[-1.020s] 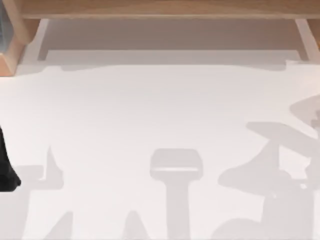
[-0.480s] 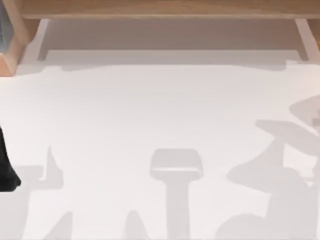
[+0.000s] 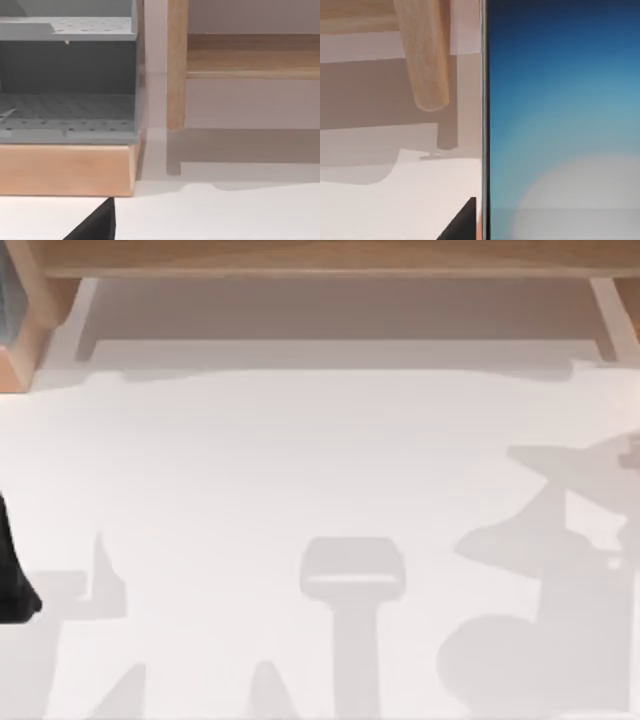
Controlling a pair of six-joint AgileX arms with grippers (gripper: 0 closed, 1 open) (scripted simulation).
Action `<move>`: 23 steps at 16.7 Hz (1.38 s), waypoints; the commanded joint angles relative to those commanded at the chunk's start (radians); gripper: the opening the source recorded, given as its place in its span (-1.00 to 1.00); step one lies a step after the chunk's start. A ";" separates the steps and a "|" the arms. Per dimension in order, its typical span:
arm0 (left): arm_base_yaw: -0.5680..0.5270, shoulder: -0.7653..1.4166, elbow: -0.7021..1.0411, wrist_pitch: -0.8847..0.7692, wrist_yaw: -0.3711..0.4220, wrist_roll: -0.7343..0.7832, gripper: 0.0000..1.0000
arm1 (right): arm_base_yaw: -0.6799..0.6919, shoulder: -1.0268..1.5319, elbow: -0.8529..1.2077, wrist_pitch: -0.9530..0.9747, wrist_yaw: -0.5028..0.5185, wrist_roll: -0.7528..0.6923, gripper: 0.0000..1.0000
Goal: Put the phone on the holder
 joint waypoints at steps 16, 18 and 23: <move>0.000 0.000 0.000 0.000 0.000 0.000 1.00 | 0.004 0.018 0.008 0.006 0.004 -0.014 0.66; 0.000 0.000 0.000 0.000 0.000 0.000 1.00 | 0.004 0.018 0.008 0.006 0.004 -0.014 0.96; 0.000 0.000 0.000 0.000 0.000 0.000 1.00 | 0.004 0.018 0.008 0.006 0.004 -0.014 1.00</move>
